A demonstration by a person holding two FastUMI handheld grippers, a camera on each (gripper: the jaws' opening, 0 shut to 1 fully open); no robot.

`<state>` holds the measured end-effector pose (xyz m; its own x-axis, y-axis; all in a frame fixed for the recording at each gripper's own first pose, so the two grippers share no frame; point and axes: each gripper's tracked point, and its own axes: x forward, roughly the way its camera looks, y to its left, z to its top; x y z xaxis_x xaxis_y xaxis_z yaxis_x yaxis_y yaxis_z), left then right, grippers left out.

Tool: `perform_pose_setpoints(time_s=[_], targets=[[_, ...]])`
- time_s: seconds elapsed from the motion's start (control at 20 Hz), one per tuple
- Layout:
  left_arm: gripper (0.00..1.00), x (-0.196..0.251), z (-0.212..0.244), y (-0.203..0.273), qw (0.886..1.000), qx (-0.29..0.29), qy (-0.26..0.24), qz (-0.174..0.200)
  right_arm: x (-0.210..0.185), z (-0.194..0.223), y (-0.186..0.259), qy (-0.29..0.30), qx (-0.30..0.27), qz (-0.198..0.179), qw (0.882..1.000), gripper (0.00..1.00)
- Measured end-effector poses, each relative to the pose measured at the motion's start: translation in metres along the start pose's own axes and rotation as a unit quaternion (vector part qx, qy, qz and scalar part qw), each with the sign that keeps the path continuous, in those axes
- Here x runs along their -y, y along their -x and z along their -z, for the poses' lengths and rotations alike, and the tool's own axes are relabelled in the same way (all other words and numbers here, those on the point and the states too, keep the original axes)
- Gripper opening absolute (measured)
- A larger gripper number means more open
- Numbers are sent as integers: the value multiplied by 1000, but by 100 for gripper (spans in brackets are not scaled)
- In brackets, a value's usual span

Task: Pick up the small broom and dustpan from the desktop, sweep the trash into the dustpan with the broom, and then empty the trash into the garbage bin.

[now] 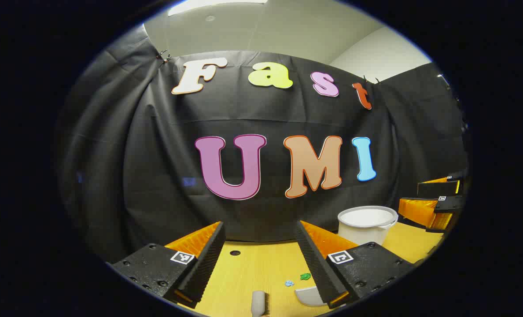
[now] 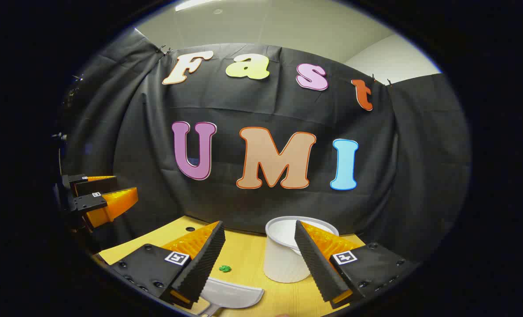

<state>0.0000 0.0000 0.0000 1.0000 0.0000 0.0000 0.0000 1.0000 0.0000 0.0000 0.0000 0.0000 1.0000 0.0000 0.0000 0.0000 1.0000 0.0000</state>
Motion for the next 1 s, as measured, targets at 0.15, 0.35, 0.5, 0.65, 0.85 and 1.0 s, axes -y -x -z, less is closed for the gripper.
perform_pose_setpoints(time_s=[0.15, 0.35, 0.5, 0.65, 0.85, 1.0], targets=[[94, -3, 1, -3, 1000, 0, -1, -1, -2, 3, -6, 0, -3, -2, 1000, 100], [93, -5, 2, -5, 1000, -1, -3, -2, -4, 3, -8, 1, -3, -2, 1000, 100], [94, -6, 4, -7, 1000, -3, -2, -2, -4, 8, -11, 0, -8, -1, 1000, 100], [94, -7, 6, -8, 1000, -3, -2, -2, -5, 8, -12, 0, -9, -1, 1000, 100], [94, -8, 8, -10, 1000, -5, -2, -1, -6, 12, -15, 2, -14, -2, 1000, 100], [93, -10, 15, -10, 1000, -14, -1, -2, -10, 21, -17, 4, -28, -7, 1000, 100]])
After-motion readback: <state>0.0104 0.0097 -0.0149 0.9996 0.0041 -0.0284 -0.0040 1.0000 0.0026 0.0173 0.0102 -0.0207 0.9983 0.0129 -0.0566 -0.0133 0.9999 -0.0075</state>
